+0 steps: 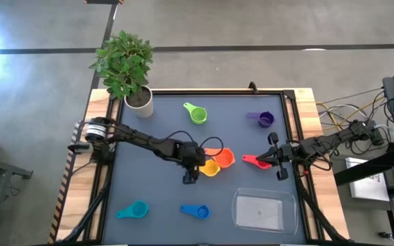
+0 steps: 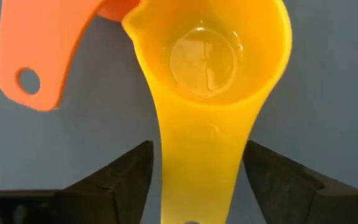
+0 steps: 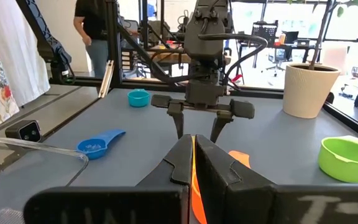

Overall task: Nest measuring cups in basket
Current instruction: Move the yellow measuring cup to the middle left of the table

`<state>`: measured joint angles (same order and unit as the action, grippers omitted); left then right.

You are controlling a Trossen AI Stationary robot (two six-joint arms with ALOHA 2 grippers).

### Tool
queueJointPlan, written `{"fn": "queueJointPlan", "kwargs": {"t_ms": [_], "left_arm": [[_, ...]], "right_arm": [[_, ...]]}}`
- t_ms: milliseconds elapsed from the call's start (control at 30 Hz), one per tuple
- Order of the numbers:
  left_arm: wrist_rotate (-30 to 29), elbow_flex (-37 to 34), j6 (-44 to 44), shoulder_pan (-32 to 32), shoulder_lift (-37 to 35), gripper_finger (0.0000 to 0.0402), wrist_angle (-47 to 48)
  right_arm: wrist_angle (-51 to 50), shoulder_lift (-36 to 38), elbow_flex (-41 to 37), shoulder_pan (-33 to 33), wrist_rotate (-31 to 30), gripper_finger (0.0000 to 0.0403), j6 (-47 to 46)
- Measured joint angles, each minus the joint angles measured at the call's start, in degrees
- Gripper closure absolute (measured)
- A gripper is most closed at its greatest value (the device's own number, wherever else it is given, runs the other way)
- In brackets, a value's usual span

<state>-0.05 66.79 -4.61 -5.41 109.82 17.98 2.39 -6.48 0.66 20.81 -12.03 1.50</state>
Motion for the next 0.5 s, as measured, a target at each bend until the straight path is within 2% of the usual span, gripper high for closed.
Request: {"fn": "queueJointPlan", "kwargs": {"t_ms": [233,500], "left_arm": [[-0.25,0.00,0.22,0.07,-1.79,0.0277,4.85],[-0.77,-0.07,-0.84,0.00,-2.16,0.0276,10.04]], "right_arm": [[0.00,0.00,-0.01,-0.01,0.00,0.0394,0.00],[0.00,0.00,-0.01,-0.01,0.00,0.0394,0.00]]}}
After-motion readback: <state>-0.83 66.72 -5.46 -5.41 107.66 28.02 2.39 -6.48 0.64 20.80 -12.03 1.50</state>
